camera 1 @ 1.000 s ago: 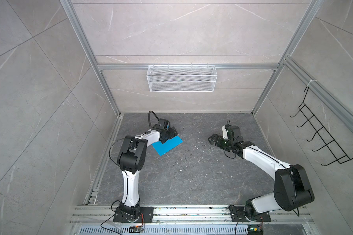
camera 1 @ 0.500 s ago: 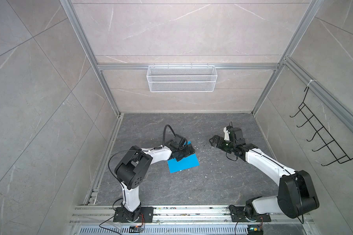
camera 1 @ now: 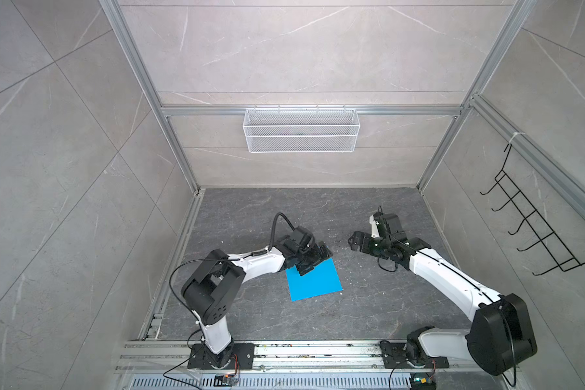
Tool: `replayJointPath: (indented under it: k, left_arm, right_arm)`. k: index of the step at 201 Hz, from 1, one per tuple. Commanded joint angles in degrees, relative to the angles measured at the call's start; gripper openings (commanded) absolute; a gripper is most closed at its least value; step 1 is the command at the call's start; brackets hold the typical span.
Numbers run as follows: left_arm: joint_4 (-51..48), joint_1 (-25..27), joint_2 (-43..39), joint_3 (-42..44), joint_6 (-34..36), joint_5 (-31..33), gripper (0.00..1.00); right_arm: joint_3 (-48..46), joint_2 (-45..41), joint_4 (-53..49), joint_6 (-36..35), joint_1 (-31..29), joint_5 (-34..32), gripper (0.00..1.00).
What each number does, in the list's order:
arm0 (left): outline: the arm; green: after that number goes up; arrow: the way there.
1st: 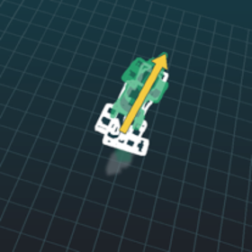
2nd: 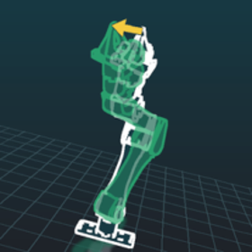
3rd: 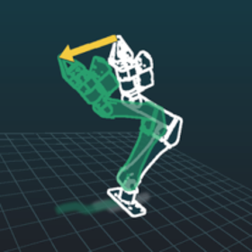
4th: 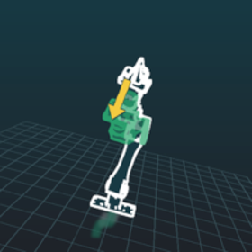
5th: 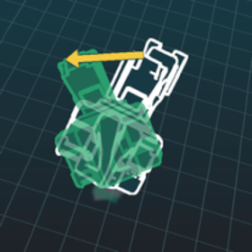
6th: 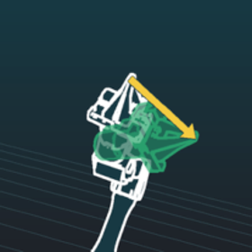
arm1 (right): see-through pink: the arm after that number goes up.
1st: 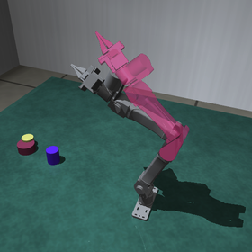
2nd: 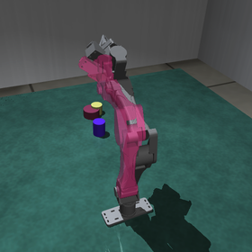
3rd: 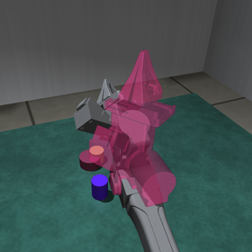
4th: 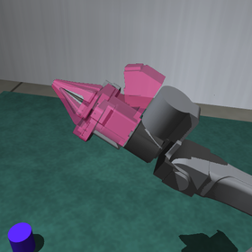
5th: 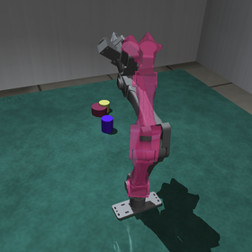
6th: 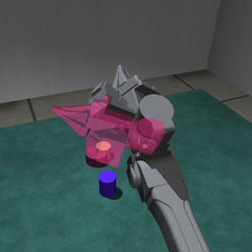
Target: Fold a paper plane with a square sheet of paper (pick it up from the middle)
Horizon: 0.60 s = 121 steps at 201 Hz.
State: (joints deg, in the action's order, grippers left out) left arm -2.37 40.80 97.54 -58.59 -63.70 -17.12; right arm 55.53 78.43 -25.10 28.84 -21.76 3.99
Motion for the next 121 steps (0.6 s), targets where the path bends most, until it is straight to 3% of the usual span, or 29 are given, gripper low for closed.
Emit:
replayJointPath:
  k: [1,62,91,121]
  left_arm:
    - [-5.0,-5.7,-7.8,2.4,3.8,0.3,0.99]
    - [-12.8,-21.9,-23.4,13.1,9.9,2.3,0.99]
    - [-15.9,-22.7,-26.0,13.4,13.4,-0.1,1.00]
    - [-14.1,-20.8,-24.9,14.2,11.5,-4.8,0.99]
  right_arm:
    - [6.0,6.3,-10.5,-1.7,-4.9,-3.6,0.99]
    - [18.7,23.0,-17.9,1.8,-19.3,-7.5,0.99]
    - [20.7,27.2,-16.6,2.1,-20.5,-3.6,0.99]
    - [22.0,30.4,-15.4,0.8,-20.3,0.9,0.98]
